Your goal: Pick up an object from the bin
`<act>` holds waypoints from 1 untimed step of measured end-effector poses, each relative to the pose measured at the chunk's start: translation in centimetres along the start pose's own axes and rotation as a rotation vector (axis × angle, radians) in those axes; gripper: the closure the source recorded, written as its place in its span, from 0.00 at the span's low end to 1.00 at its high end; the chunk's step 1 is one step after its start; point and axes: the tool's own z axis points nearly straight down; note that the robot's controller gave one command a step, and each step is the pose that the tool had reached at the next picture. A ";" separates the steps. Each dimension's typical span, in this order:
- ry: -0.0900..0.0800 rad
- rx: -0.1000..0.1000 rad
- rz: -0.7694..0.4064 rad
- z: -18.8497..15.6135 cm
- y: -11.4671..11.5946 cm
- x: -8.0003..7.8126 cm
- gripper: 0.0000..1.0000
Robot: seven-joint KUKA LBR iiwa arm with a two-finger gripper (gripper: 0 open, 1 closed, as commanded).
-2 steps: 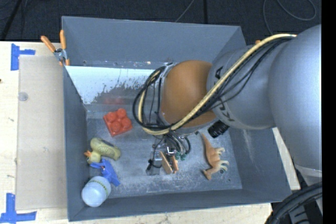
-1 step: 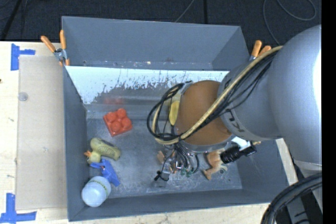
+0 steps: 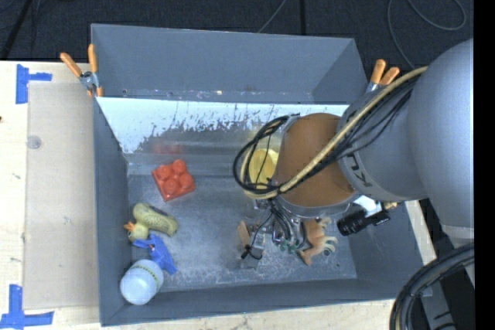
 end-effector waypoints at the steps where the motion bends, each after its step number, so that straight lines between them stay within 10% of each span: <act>1: 0.001 -0.003 -0.384 0.7 -0.8 0.5 1.00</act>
Offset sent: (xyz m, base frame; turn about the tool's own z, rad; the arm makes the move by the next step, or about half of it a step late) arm 0.0000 0.0000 0.0000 0.0000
